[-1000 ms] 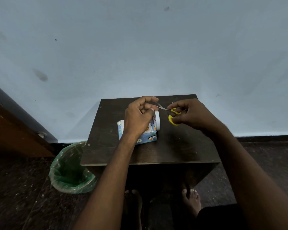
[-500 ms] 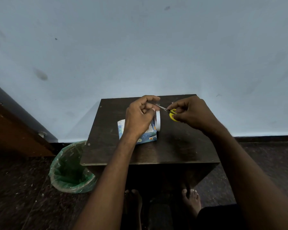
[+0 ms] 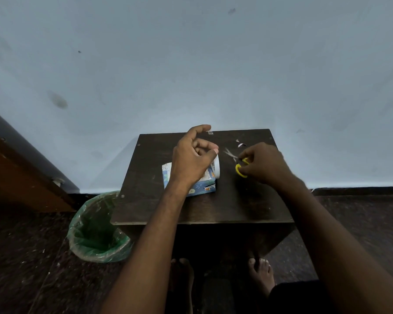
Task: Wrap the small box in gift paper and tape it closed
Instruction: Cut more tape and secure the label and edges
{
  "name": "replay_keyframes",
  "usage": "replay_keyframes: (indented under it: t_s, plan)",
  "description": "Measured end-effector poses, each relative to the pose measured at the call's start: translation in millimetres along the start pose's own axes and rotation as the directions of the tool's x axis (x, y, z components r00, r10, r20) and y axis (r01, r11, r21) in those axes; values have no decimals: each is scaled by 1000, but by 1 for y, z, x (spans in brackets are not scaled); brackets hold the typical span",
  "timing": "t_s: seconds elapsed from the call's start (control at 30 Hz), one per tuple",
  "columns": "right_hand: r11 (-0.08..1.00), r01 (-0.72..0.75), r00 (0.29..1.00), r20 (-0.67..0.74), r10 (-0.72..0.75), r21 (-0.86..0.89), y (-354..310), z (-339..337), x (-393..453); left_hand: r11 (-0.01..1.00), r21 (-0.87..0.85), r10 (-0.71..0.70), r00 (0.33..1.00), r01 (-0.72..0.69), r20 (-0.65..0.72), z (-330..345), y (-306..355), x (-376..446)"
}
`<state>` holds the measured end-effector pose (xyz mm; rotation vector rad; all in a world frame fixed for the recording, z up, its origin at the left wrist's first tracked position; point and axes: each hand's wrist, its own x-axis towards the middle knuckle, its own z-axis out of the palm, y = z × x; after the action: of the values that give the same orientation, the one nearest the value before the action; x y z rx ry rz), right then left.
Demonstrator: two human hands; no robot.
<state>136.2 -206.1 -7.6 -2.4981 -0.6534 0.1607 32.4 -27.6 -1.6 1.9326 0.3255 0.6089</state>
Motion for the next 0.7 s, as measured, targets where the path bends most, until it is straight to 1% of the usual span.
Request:
replay_keyframes:
  t_s: [0.07,0.13,0.23,0.4,0.47,0.5,0.57,0.63,0.7]
  plan:
    - [992,6,1000,30,-2,-123,-3,14,0,1000,-19,4,1000,-4,20,1,1,-1]
    - [980,37,999,25,-33,-198,-6,24,1,999,-32,13,999,-12,35,2,2,-2]
    - [967,60,998,18,-57,-248,-10,31,2,999,-42,24,999,-23,44,2,1,-1]
    - [965,59,995,92,-36,-256,-12,20,1,998,-52,37,998,-35,49,2,0,1]
    - [974,29,995,96,-7,-223,-11,17,1,997,-69,31,998,-28,49,2,0,1]
    - [981,15,998,66,-2,-195,-10,17,1,996,-83,28,998,-24,54,2,0,1]
    - [996,25,998,-57,-30,-91,-10,15,1,991,-129,27,997,-17,74,1,1,2]
    - [989,133,982,-147,-123,63,-15,11,0,979,-202,30,994,-7,108,1,4,2]
    - [946,245,961,-182,-208,211,-24,5,-3,960,-279,21,990,19,139,0,8,0]
